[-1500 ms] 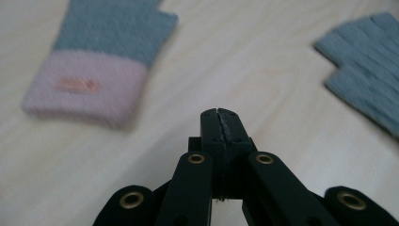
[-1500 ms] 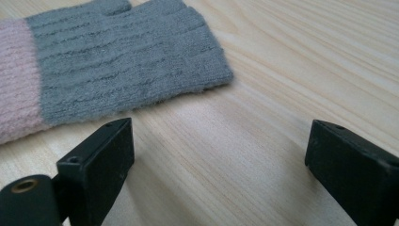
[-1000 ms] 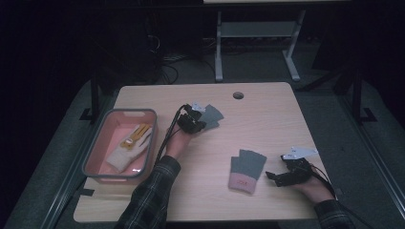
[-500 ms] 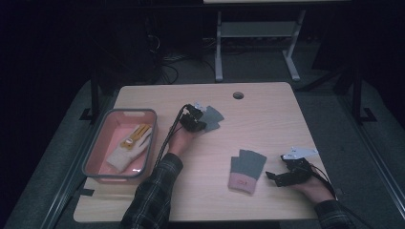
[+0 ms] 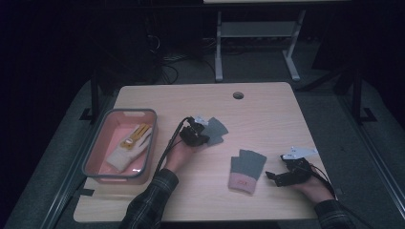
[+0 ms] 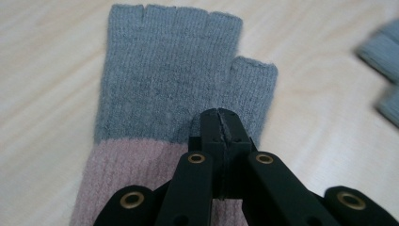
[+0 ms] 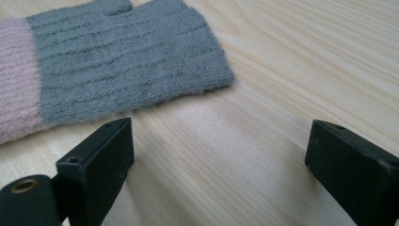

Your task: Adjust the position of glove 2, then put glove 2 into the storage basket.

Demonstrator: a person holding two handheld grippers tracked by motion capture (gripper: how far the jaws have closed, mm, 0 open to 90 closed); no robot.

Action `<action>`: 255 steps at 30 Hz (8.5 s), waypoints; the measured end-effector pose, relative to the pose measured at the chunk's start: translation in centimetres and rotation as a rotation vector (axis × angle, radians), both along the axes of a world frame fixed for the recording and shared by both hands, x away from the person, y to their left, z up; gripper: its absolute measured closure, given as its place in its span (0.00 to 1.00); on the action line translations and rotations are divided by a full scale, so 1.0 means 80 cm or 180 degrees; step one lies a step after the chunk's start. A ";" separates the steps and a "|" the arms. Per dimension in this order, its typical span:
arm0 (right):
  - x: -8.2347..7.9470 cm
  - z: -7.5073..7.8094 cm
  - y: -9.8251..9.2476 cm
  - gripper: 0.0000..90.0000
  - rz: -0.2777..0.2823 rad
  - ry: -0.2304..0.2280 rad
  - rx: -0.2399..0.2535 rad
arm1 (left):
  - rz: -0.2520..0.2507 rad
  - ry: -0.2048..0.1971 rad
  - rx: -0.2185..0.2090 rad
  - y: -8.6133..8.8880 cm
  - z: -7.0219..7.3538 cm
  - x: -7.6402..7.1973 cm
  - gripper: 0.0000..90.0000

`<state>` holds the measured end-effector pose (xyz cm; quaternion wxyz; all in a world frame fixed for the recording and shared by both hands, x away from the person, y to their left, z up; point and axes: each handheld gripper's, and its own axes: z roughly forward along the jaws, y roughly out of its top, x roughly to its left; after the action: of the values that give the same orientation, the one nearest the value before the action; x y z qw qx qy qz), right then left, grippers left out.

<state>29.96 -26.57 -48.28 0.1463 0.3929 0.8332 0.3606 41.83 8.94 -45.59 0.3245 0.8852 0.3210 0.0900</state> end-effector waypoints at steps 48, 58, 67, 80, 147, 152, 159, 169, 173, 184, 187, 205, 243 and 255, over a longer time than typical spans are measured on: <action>-0.001 0.010 0.000 0.23 0.0058 0.0124 0.0022 | -0.0025 0.0175 -0.0257 0.024 -0.007 -0.037 0.85; -0.032 0.023 0.032 0.93 0.0550 0.0329 0.0057 | 0.0065 0.0084 -0.0285 0.028 0.014 -0.050 0.96; -0.023 0.019 0.051 1.00 0.0679 0.0386 0.0074 | 0.0211 -0.0056 -0.0465 0.035 0.033 -0.054 0.96; -0.013 0.018 0.086 1.00 0.0847 0.0336 0.0067 | 0.0113 -0.0047 -0.0625 0.028 0.045 -0.064 0.96; -0.005 0.029 0.086 0.60 0.0675 0.0214 0.0133 | -0.0362 -0.0027 -0.0523 -0.026 0.042 -0.089 0.66; -0.005 0.021 0.054 0.25 0.0360 0.0220 0.0094 | -0.0390 0.0027 -0.0328 -0.026 0.029 -0.079 0.29; -0.007 0.007 0.023 0.15 0.0103 0.0110 -0.0016 | -0.0450 0.0102 -0.0302 -0.038 0.010 -0.076 0.15; -0.005 0.001 0.025 0.10 0.0104 0.0008 -0.0015 | -0.0588 0.0173 -0.0277 -0.048 -0.003 -0.079 0.14; -0.004 0.001 0.027 0.09 0.0107 -0.0001 -0.0009 | -0.0612 0.0230 -0.0307 -0.047 -0.007 -0.077 0.14; -0.004 0.001 0.027 0.09 0.0109 -0.0003 -0.0008 | -0.0779 0.0391 -0.0446 -0.047 -0.013 -0.075 0.23; -0.004 0.001 0.027 0.09 0.0111 -0.0003 -0.0009 | -0.0841 0.0471 -0.0445 -0.045 -0.011 -0.074 0.30; -0.004 0.001 0.027 0.09 0.0111 -0.0002 -0.0008 | -0.1048 0.0563 -0.0445 -0.049 0.004 -0.082 0.67; -0.004 0.000 0.027 0.09 0.0118 -0.0018 -0.0012 | -0.0401 0.0248 -0.0725 0.066 0.112 -0.070 0.67; -0.004 0.000 0.027 0.09 0.0119 -0.0019 -0.0010 | -0.0163 0.0123 -0.0788 0.113 0.131 -0.069 0.67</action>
<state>29.65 -24.44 -48.25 0.1426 0.3759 0.8405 0.3631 36.27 18.01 -35.09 0.4273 0.8478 0.3131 0.0243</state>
